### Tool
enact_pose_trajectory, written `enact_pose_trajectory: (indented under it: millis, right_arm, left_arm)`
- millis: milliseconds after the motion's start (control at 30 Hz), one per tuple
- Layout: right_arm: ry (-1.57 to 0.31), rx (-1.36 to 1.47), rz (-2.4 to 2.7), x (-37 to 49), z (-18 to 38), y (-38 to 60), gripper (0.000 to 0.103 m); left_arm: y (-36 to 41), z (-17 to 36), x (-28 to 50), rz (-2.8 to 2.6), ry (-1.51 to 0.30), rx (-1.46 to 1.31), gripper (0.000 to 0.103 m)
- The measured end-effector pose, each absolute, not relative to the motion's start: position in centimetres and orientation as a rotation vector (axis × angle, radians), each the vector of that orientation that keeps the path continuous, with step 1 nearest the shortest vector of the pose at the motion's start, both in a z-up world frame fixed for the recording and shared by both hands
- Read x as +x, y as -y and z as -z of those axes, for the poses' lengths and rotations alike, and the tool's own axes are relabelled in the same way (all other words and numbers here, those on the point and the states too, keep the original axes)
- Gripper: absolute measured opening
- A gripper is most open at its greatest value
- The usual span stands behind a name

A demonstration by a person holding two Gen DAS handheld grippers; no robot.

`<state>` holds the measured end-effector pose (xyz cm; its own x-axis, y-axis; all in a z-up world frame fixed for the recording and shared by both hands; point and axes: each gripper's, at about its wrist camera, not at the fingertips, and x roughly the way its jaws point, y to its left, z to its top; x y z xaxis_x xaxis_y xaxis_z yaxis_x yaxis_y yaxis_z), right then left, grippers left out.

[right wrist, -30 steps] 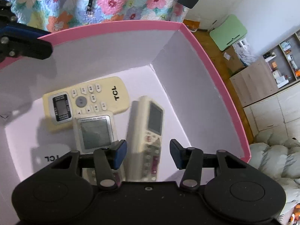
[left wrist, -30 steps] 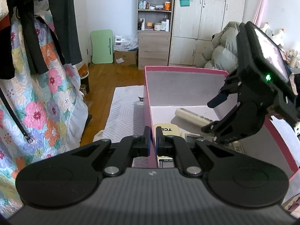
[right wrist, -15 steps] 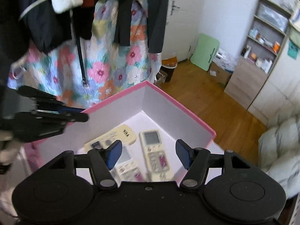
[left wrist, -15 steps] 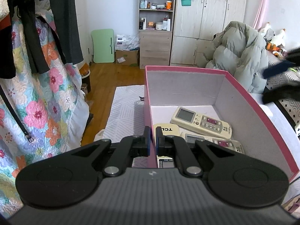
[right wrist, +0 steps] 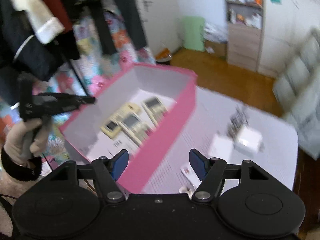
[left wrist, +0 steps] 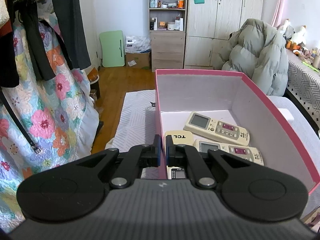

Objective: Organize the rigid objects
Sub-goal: 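Move the right tool back over the white chargers on the table, then grasp the white charger with the right tool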

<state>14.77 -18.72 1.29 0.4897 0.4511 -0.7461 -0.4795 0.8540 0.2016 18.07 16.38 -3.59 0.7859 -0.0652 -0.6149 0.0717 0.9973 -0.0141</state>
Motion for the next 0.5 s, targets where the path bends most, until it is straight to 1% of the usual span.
enact_pose_trajectory:
  millis: [333, 433, 500]
  right_arm:
    - [-1.158, 0.023, -0.403, 16.5, 7.6, 20.1, 0.071]
    - [-1.251, 0.123, -0.348, 17.5, 9.7, 20.9, 0.071]
    - [-1.259, 0.157, -0.338, 17.8, 10.1, 21.1, 0.071]
  left_arm:
    - [-15.8, 3.9, 17.8, 0.066, -0.66, 0.02, 0.003]
    - [-15.9, 3.9, 17.8, 0.067, -0.663, -0.002, 0.003]
    - [-16.1, 3.9, 17.7, 0.072, -0.662, -0.008, 0.003]
